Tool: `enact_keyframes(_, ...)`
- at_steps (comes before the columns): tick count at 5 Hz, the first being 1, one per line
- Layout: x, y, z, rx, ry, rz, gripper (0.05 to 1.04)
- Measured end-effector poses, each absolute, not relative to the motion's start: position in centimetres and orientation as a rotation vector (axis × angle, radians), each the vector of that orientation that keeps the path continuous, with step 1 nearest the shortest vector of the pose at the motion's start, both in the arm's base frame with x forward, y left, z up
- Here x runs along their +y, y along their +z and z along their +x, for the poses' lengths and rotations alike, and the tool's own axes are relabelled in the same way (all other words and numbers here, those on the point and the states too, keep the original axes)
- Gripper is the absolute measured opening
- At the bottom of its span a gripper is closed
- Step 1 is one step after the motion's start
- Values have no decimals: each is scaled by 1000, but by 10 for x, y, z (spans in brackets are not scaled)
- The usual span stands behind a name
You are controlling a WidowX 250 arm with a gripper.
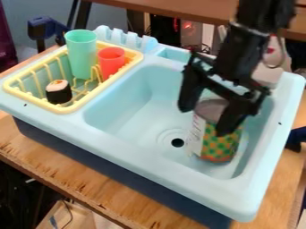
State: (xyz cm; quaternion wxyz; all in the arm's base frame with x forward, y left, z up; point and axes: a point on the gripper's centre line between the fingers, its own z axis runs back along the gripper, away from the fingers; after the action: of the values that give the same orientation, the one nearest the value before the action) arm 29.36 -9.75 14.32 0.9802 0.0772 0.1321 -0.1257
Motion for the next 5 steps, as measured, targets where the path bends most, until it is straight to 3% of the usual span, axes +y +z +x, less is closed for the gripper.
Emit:
enact_keyframes(1,-101,149,297,234,-281,189,1001)
enact_keyframes(3,-102,138,291,246,-290,163,1001)
enact_keyframes(4,-99,149,283,220,-258,166,1001)
enact_keyframes(5,-91,179,266,155,-191,160,1001)
